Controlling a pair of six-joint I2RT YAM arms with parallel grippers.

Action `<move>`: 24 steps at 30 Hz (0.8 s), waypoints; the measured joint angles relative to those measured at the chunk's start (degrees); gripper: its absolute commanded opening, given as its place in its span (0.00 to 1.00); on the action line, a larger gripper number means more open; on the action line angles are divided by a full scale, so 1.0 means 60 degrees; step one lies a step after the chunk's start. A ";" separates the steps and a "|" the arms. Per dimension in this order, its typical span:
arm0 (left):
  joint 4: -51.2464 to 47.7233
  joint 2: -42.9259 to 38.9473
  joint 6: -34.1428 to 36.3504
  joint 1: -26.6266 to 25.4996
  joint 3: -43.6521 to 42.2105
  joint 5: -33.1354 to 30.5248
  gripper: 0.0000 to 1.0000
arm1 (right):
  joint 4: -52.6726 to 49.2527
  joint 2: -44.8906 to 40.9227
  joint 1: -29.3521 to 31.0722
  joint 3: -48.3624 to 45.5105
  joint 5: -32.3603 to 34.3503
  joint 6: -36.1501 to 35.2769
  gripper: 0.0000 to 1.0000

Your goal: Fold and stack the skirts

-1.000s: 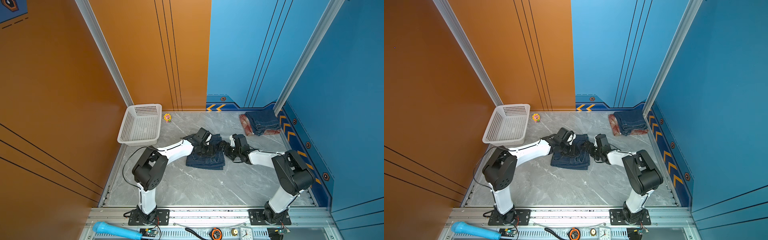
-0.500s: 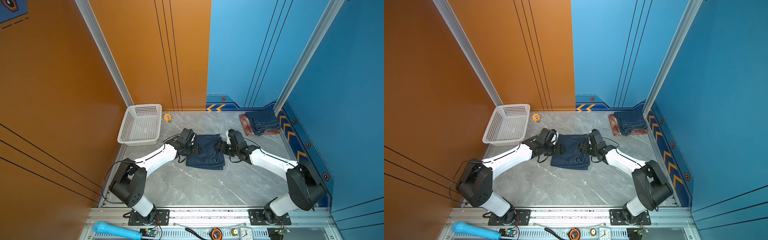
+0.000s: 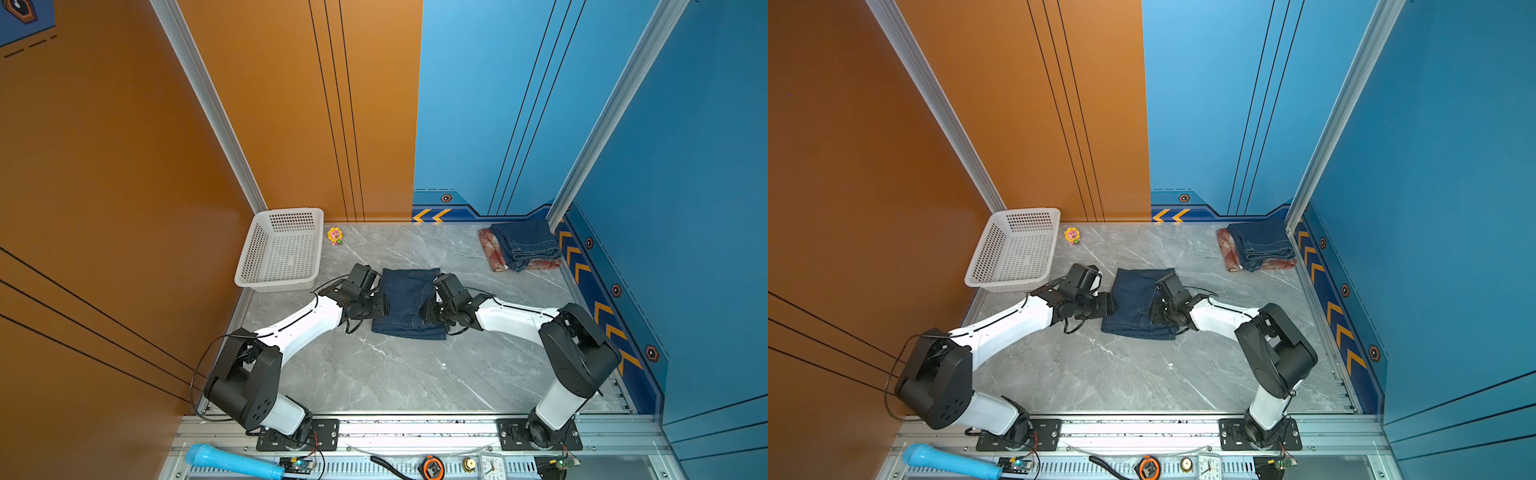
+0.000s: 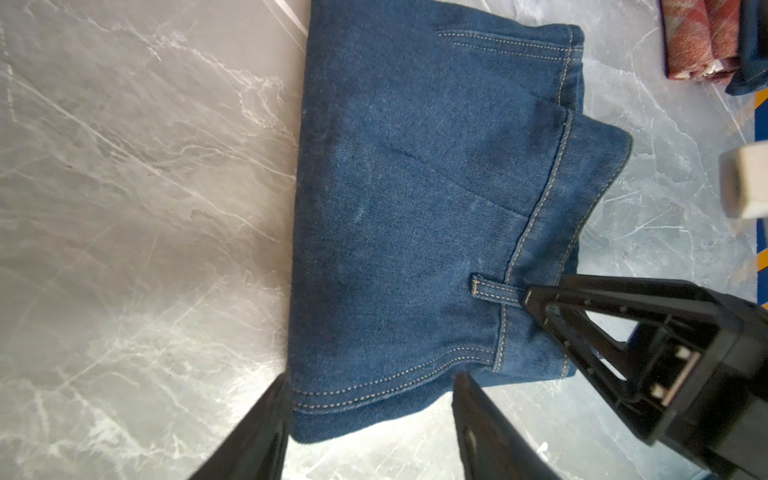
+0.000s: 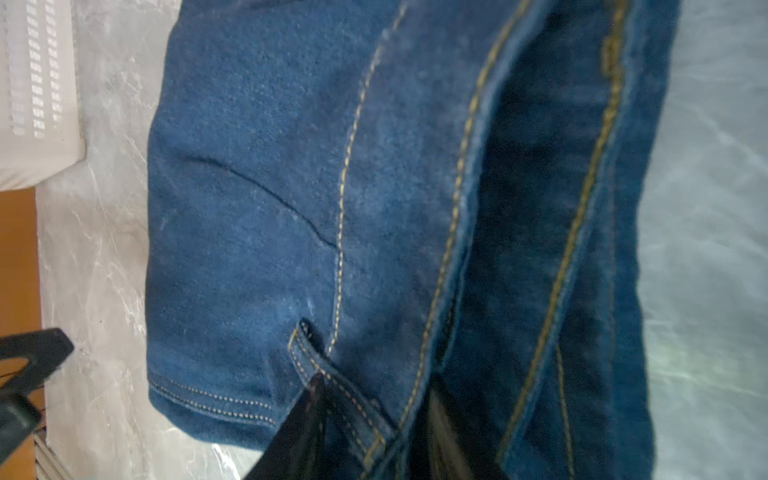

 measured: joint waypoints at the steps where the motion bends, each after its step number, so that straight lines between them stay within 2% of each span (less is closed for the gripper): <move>1: 0.0007 -0.0004 0.0000 0.0004 -0.0047 0.0000 0.63 | 0.0062 0.0033 0.0000 0.0058 -0.0007 0.0062 0.14; 3: 0.0062 -0.0004 0.0000 0.0040 -0.0171 0.0004 0.64 | 0.0124 0.0055 0.0000 0.0251 -0.0080 0.0138 0.00; 14: 0.0390 -0.0069 -0.0066 0.0492 -0.0423 0.0011 0.64 | 0.0532 -0.0612 -0.0532 0.0619 -0.1235 0.0841 0.00; 19: 0.0477 -0.0091 -0.0069 0.0703 -0.0423 0.0018 0.64 | 0.1147 -0.1140 -0.1009 0.0036 -0.1785 0.1373 0.00; 24: 0.0488 -0.0087 -0.0069 0.0769 -0.0423 0.0076 0.64 | 0.2025 -0.0849 -0.1388 -0.0739 -0.2313 0.1803 0.00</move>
